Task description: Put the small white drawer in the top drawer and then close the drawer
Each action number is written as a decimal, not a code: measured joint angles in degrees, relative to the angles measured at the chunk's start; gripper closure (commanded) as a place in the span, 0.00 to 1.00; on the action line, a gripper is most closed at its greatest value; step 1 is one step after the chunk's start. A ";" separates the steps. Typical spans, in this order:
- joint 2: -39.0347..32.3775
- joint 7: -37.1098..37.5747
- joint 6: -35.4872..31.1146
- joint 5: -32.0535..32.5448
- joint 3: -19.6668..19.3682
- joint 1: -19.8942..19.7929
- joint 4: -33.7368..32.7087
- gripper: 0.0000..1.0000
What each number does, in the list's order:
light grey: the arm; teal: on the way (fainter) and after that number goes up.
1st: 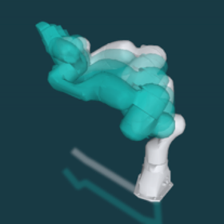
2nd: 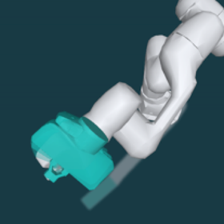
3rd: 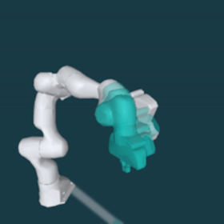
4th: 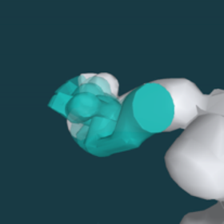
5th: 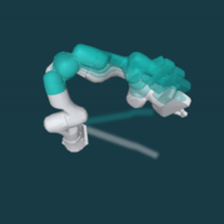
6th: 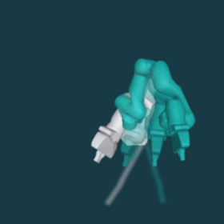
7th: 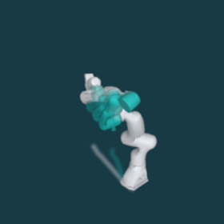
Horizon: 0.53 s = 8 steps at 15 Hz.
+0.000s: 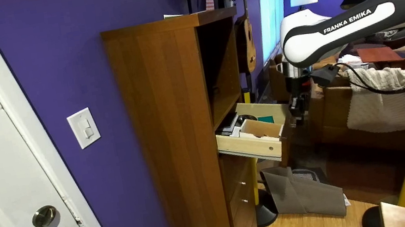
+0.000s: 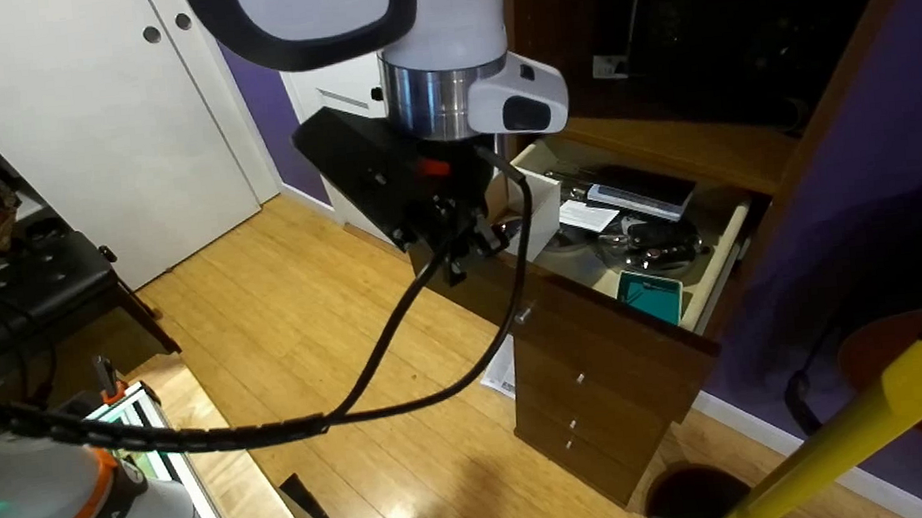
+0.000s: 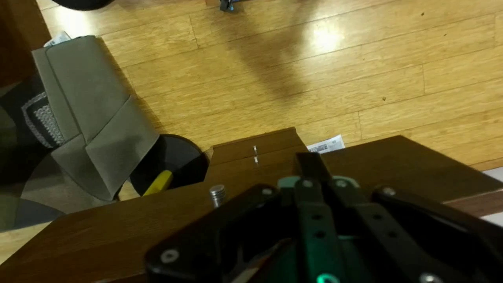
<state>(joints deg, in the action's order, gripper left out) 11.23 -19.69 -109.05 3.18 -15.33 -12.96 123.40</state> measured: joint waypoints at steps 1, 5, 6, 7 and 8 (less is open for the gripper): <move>-0.15 0.17 -2.10 -0.07 0.03 0.08 0.40 1.00; -0.41 0.09 -10.55 -1.97 0.13 0.47 2.13 1.00; -0.52 -0.05 -12.99 -3.28 0.13 0.63 2.57 1.00; -0.70 -0.52 -15.34 -4.68 0.13 0.83 2.98 1.00; -0.99 -1.29 -17.74 -6.51 0.10 1.08 3.32 1.00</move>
<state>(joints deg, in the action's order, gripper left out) 10.24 -20.98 -126.79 -3.34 -15.22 -11.88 126.72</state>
